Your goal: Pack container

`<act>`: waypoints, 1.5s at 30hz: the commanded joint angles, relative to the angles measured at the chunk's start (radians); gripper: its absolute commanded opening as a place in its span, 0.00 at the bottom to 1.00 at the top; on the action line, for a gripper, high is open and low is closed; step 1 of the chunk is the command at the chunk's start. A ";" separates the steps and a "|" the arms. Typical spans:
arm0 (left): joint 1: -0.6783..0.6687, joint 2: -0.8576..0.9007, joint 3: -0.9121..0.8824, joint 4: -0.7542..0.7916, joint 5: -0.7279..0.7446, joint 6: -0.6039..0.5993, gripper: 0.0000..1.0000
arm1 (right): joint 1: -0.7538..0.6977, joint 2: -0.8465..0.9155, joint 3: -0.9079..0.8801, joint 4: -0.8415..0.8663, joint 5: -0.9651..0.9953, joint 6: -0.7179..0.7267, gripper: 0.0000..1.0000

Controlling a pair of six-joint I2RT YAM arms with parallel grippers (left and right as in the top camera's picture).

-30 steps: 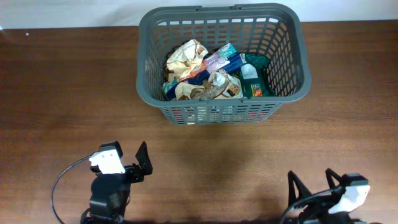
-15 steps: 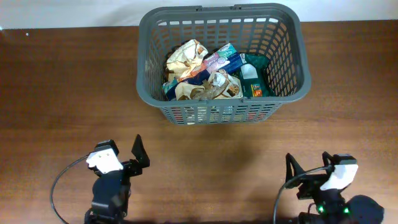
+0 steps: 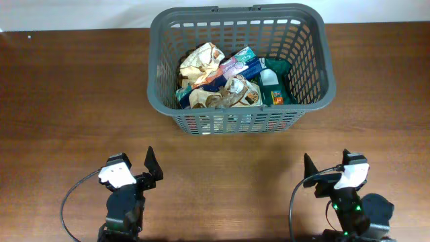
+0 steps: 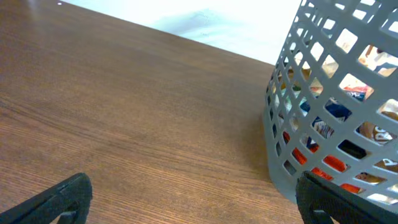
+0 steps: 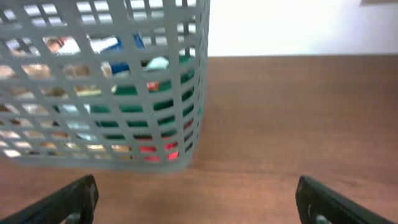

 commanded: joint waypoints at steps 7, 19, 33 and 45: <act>0.004 0.003 -0.026 -0.004 -0.001 0.029 0.99 | 0.006 0.002 -0.091 0.064 0.010 -0.091 0.99; 0.004 0.033 -0.027 -0.004 -0.023 0.097 0.99 | 0.006 0.156 -0.091 0.065 0.037 -0.144 0.99; 0.003 0.123 -0.027 -0.003 -0.018 0.107 0.99 | 0.006 0.265 -0.091 0.063 0.039 -0.192 0.99; 0.003 0.123 -0.027 -0.003 -0.018 0.107 0.99 | 0.006 0.265 -0.091 0.063 0.039 -0.192 0.99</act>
